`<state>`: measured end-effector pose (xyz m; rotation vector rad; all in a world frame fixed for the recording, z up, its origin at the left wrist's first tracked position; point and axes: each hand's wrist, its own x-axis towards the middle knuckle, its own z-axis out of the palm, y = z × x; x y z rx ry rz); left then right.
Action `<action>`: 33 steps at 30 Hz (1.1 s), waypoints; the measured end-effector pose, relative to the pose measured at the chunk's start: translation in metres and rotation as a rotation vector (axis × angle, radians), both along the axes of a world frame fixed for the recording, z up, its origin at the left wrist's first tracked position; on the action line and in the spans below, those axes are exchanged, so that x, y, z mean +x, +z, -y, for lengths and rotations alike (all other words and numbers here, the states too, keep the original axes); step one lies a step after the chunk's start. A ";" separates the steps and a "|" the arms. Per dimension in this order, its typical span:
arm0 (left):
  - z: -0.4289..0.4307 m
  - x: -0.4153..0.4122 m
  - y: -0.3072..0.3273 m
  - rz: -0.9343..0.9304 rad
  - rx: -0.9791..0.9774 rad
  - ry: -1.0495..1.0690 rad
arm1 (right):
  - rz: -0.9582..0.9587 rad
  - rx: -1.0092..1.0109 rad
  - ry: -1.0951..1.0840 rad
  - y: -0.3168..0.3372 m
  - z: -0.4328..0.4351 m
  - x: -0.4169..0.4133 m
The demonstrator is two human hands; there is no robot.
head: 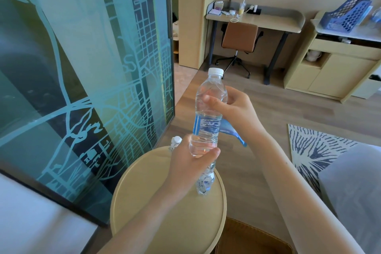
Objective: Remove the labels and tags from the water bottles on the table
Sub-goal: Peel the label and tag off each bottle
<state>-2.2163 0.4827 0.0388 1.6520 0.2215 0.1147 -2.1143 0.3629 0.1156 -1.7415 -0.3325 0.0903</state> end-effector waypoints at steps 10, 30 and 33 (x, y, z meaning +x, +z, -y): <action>-0.011 0.003 0.004 -0.004 -0.021 -0.119 | 0.012 0.206 0.000 0.009 0.006 -0.008; -0.021 0.041 0.016 -0.291 -0.584 -0.266 | -0.087 0.334 0.080 -0.012 0.020 -0.019; -0.019 0.043 0.013 -0.309 -0.546 -0.118 | -0.079 0.344 0.083 -0.016 0.022 -0.020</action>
